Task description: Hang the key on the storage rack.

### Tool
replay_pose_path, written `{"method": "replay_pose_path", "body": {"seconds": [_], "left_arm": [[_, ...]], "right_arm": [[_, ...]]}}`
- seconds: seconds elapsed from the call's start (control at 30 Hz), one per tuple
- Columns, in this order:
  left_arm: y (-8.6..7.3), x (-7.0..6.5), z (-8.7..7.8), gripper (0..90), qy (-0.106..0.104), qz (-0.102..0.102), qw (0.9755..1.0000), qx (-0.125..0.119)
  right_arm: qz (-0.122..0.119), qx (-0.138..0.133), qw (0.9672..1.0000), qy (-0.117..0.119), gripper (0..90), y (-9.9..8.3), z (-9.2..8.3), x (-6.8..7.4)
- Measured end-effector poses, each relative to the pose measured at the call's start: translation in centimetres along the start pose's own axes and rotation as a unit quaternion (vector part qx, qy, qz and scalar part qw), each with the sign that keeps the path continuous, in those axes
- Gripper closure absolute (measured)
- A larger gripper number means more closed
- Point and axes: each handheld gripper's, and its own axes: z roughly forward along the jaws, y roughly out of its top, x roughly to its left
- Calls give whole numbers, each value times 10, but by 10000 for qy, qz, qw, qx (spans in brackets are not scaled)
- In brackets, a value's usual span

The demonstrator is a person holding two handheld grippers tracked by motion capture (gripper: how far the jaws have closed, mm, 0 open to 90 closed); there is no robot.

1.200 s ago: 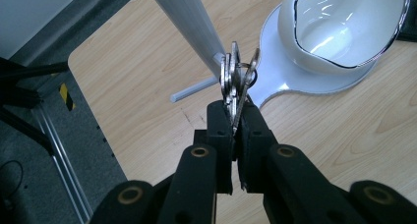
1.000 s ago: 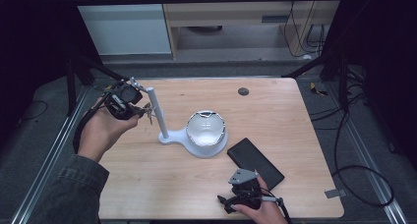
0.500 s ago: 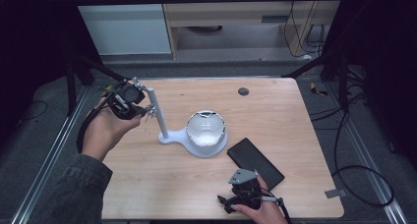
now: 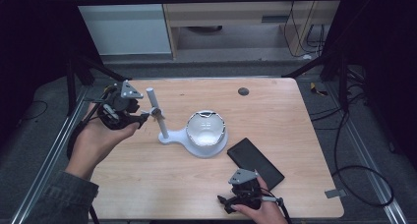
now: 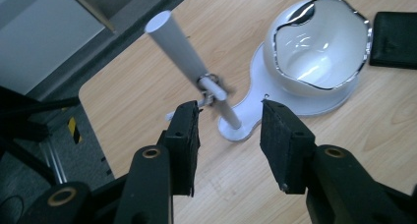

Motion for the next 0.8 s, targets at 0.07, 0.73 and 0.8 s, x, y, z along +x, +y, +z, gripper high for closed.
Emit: {"method": "replay_pose_path", "body": {"seconds": [0.07, 0.73, 0.8], "left_arm": [[-2, -5, -1, 540, 4, 36, 10000, -21], [-16, -56, 10, 170, -365, 133, 9976, -569], [-18, -65, 15, 141, -506, 136, 9964, -664]], "right_arm": [[-7, -6, 10000, -4, 5, 0, 0, 0], [-138, -361, 9991, -163, 64, 1, -23, -4], [-105, -407, 9989, -209, 62, 1, -29, -6]]}}
